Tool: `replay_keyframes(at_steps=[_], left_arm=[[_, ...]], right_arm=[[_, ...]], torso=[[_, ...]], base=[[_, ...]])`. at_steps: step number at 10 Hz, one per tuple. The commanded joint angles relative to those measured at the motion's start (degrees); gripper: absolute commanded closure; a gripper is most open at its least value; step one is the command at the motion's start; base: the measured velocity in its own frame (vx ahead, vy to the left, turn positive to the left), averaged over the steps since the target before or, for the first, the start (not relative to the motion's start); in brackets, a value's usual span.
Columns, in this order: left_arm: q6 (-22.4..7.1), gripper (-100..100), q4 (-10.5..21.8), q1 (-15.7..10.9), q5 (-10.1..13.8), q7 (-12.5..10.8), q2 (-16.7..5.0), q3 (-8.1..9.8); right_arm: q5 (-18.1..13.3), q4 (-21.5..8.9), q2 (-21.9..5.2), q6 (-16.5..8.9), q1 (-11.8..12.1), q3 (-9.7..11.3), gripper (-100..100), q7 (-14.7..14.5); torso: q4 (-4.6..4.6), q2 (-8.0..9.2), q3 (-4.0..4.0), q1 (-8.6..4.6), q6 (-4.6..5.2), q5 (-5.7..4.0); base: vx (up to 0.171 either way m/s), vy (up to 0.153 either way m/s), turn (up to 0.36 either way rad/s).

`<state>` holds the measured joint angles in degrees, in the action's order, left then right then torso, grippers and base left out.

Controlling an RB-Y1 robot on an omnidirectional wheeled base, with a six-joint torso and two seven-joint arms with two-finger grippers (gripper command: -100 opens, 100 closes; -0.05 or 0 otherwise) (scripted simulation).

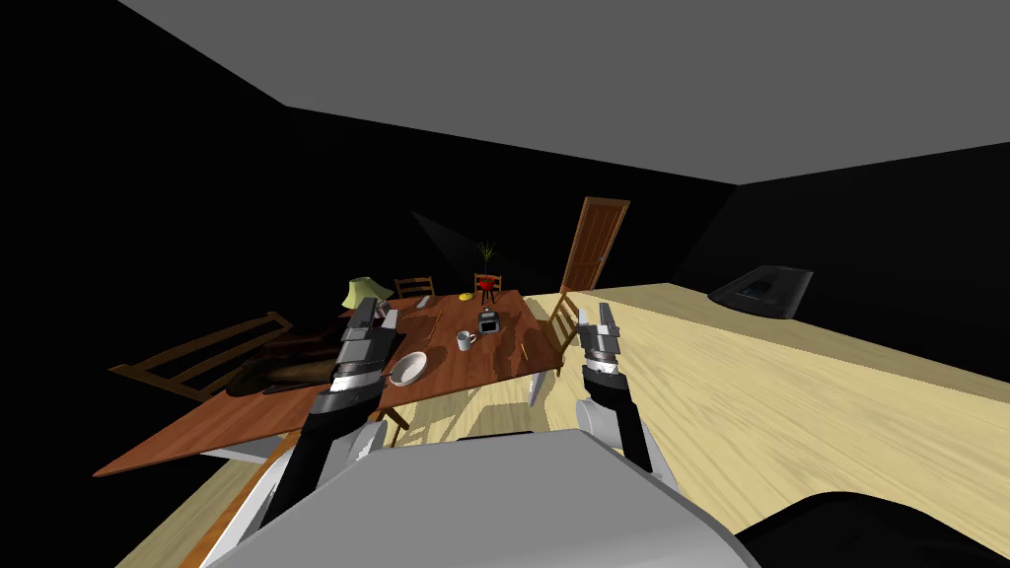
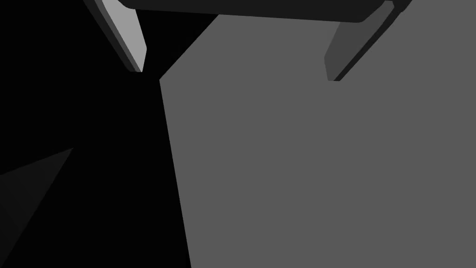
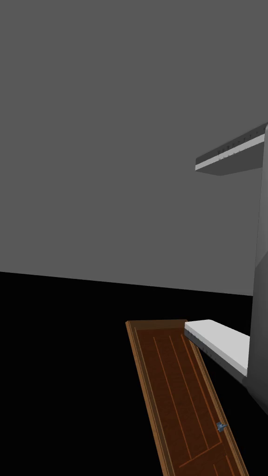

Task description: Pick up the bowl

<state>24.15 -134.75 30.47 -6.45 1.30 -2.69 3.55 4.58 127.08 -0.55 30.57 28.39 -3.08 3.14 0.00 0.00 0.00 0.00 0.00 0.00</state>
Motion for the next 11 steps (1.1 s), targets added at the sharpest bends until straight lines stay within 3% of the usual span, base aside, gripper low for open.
replay_keyframes(at_steps=[1,7,11], left_arm=[[-1.82,-100,0.8,-0.46,0.65,-0.05,-0.99,0.11],[-11.56,-100,5.3,-3.05,4.32,-0.25,-5.12,0.8],[-16.95,-100,7.41,-4.23,6.0,-0.29,-6.75,1.15]], right_arm=[[0.0,0.0,0.0,0.0,0.0,0.0,0,0.0],[0.0,0.0,0.0,0.0,-0.01,0.0,0,0.0],[0.0,0.0,0.0,0.0,0.0,0.0,0,0.0]], torso=[[0.0,0.0,0.0,0.0,0.0,0.0],[0.04,0.19,0.11,-0.07,0.01,-0.02],[0.03,0.12,0.07,0.0,0.0,0.0]], base=[[-0.027,-0.01,-0.03],[-0.048,-0.019,-0.039],[-0.036,-0.008,-0.026]])
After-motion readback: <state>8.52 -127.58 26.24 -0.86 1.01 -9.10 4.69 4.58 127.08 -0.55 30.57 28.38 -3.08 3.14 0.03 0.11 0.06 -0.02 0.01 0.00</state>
